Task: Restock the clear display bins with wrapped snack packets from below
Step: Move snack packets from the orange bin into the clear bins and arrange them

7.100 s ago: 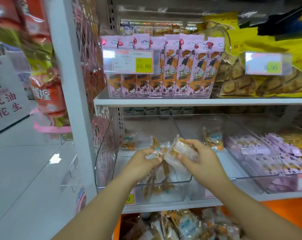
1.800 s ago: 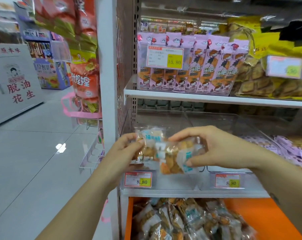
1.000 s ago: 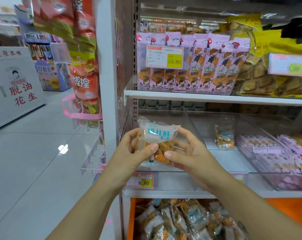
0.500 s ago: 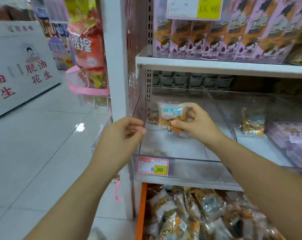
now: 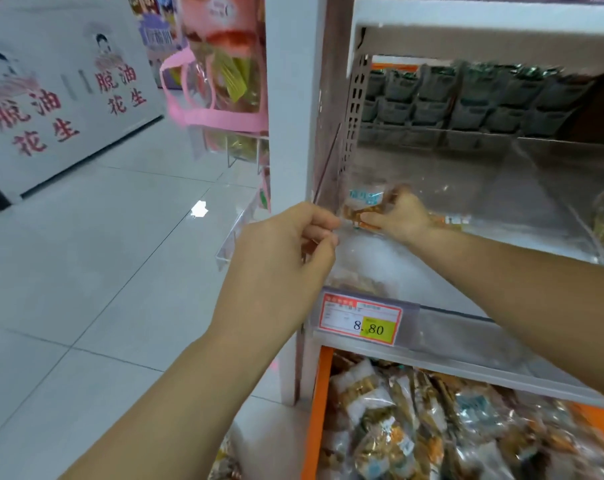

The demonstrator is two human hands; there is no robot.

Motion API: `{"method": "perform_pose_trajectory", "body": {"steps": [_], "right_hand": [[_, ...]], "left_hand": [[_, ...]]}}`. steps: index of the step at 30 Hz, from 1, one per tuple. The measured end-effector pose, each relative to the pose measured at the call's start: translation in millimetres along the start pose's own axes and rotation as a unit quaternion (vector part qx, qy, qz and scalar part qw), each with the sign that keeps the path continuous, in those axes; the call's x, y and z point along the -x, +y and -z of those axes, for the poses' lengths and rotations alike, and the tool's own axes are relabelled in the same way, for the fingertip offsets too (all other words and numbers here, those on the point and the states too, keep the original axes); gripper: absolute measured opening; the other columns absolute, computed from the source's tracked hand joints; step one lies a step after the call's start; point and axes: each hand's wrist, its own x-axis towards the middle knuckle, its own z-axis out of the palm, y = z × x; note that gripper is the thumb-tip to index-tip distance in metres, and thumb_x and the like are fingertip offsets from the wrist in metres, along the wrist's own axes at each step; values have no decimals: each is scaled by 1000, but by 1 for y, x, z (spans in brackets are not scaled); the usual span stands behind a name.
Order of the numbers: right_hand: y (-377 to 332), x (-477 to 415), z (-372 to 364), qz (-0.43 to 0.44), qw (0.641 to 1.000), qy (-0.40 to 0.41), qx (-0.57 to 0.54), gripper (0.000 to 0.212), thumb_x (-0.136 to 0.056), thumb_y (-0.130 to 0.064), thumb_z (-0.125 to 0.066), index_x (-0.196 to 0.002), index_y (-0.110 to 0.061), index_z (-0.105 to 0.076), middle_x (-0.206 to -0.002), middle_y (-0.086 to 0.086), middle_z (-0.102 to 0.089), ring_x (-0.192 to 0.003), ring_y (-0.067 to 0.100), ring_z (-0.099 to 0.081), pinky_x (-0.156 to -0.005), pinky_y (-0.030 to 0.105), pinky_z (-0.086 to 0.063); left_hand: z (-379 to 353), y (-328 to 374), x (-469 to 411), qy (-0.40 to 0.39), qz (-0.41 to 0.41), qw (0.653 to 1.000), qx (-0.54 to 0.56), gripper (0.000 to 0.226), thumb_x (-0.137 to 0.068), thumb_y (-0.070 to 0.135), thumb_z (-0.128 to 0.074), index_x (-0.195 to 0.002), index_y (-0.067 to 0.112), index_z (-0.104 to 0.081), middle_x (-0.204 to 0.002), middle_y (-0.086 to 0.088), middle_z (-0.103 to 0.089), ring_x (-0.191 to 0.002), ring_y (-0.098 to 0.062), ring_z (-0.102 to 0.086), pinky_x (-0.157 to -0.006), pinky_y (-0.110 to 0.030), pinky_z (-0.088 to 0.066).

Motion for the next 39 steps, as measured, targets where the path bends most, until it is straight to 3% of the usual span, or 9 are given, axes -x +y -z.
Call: {"method": "perform_pose_trajectory", "body": {"steps": [5, 7, 11, 18, 22, 26, 30, 37, 39], "right_hand": [[-6, 0, 3, -32, 994, -88, -53, 31, -85, -8, -67, -112, -9, -52, -100, 3, -61, -68, 7, -53, -45, 9, -44], [-5, 1, 4, -24, 991, -113, -73, 23, -89, -2, -61, -102, -19, -53, -94, -3, -60, -70, 5, -55, -55, 19, -48], [0, -2, -8, 7, 993, -84, -81, 46, -90, 1, -56, -132, -10, -41, -121, 7, -59, -98, 17, -55, -68, 21, -48], [-1, -2, 7, -35, 993, -84, -79, 67, -84, -7, -69, -139, -4, -31, -122, 8, -56, -96, 16, -58, -70, 15, -50], [-2, -6, 42, -38, 982, -76, 171, 72, -87, -19, -68, -145, -6, -28, -142, 16, -43, -122, 31, -49, -97, 34, -42], [9, 0, 62, -19, 898, -110, 426, 6, -90, -10, -53, -94, -6, -52, -109, 17, -57, -91, 30, -53, -67, 27, -42], [17, 7, 59, -47, 872, -177, 454, 21, -87, -12, -57, -77, -18, -40, -82, 1, -45, -86, 25, -45, -71, 28, -36], [6, 23, 70, -124, 872, -249, 402, 50, -71, -17, -82, -110, -1, -55, -104, 12, -58, -75, 28, -62, -44, 29, -50], [-1, 33, 75, -113, 883, -239, 389, 64, -71, -25, -82, -122, -4, -50, -105, 7, -56, -77, 23, -61, -53, 28, -52]], "left_hand": [[-2, 0, 0, 11, 2, 1000, 6, 16, -86, 11, -64, -89, 26, -68, -68, 18, -61, -69, 4, -58, -65, -7, -45], [-4, 1, 1, 11, 6, 1000, 9, 17, -86, 11, -64, -89, 27, -67, -68, 18, -61, -69, 4, -57, -65, -7, -44], [-4, 0, 1, 12, 8, 1000, 4, 17, -86, 12, -64, -88, 29, -66, -68, 19, -60, -69, 3, -57, -65, -10, -46], [-2, -1, 2, 4, 8, 1000, -11, 18, -87, 14, -63, -90, 32, -65, -72, 21, -60, -75, 6, -57, -67, -6, -45], [-2, 1, 3, -1, 7, 1000, -12, 18, -87, 15, -63, -90, 34, -64, -73, 22, -59, -75, 7, -57, -68, -6, -45], [-4, 2, 3, 2, 7, 1000, -21, 18, -87, 16, -63, -89, 34, -63, -73, 24, -58, -74, 8, -57, -68, -4, -43], [-4, 2, 3, 6, 10, 1000, -22, 17, -87, 17, -63, -89, 34, -64, -72, 24, -59, -73, 7, -58, -67, -6, -44], [-2, 2, 3, -1, 12, 999, -32, 15, -88, 18, -62, -95, 31, -66, -76, 22, -60, -76, 3, -59, -73, -18, -50], [-2, 3, 3, -7, 15, 999, -32, 16, -87, 17, -62, -95, 30, -66, -77, 21, -61, -78, 2, -60, -76, -24, -52]]}}
